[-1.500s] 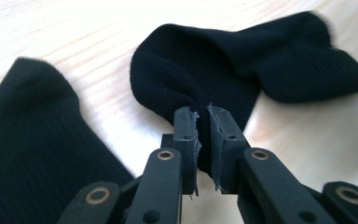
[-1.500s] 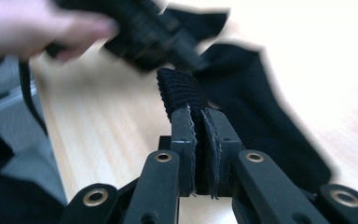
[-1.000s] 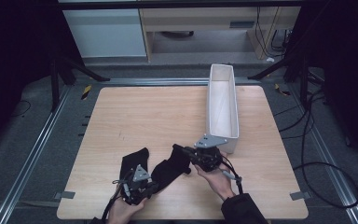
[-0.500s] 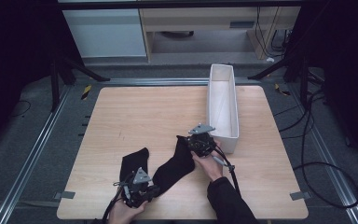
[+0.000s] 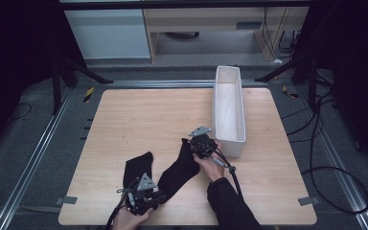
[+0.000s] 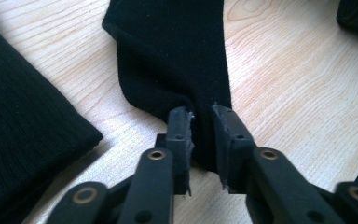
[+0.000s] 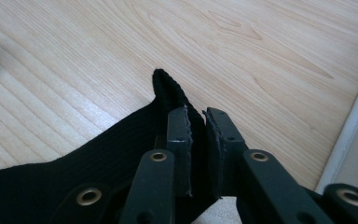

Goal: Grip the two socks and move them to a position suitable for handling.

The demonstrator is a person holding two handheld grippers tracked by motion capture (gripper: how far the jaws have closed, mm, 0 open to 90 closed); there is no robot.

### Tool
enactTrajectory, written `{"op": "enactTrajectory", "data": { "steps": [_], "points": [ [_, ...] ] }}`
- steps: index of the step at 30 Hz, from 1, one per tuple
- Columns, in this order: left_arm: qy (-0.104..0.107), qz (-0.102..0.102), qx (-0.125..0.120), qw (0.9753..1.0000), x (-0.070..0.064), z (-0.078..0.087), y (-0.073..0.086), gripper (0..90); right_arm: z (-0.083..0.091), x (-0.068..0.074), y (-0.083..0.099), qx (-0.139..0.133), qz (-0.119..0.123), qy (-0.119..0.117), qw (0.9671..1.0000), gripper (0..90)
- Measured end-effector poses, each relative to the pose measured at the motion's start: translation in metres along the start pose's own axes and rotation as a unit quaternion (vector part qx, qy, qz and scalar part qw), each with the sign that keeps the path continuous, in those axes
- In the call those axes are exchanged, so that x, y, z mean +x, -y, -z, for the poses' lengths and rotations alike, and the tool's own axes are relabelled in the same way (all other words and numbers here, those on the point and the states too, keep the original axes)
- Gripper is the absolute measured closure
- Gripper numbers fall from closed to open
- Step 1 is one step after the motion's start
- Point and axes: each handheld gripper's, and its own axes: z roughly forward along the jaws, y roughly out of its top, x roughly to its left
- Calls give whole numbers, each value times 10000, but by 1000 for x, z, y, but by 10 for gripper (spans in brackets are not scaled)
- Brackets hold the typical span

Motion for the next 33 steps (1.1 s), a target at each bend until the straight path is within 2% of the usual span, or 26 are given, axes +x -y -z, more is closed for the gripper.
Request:
{"op": "enactTrajectory", "data": {
  "steps": [4,5,6,7,8,10,11,12,13,16,20,24,27,33],
  "points": [
    [-49,39,-64,10000,1,4,-2,695,6,1,-2,-145,135,61,9998,736],
    [-65,64,-141,9999,2,7,-3,664,13,1,-6,-321,179,48,9993,686],
    [-143,79,-335,9993,4,15,-6,648,18,0,-7,-424,200,52,9989,661],
    [-143,79,-335,9993,4,15,-6,636,18,0,-7,-424,200,52,9989,661],
    [-229,89,-498,9985,7,22,-9,631,28,0,-9,-569,173,-20,9982,620],
    [-304,71,-560,9979,10,24,-11,616,35,3,-8,-551,127,-273,9980,589],
    [-304,71,-560,9979,10,24,-11,612,35,3,-8,-551,127,-273,9980,589],
    [-337,57,-530,9980,14,22,-12,611,42,10,1,-507,131,-568,9970,572],
    [-337,57,-530,9980,14,22,-12,614,43,12,5,-463,134,-652,9967,569],
    [-412,-103,-275,9987,17,9,-13,632,46,22,25,-231,117,-921,9954,575],
    [-375,-224,-5,9990,15,0,-12,664,49,30,45,-54,296,-895,9955,608],
    [-310,-216,82,9993,11,-3,-9,668,47,28,51,135,247,-918,9954,709],
    [-264,-262,73,9993,7,-4,-7,664,43,28,55,237,316,-890,9952,737],
    [-122,-420,23,9990,-7,-9,-8,649,41,25,54,190,356,-779,9961,738]
  ]
}}
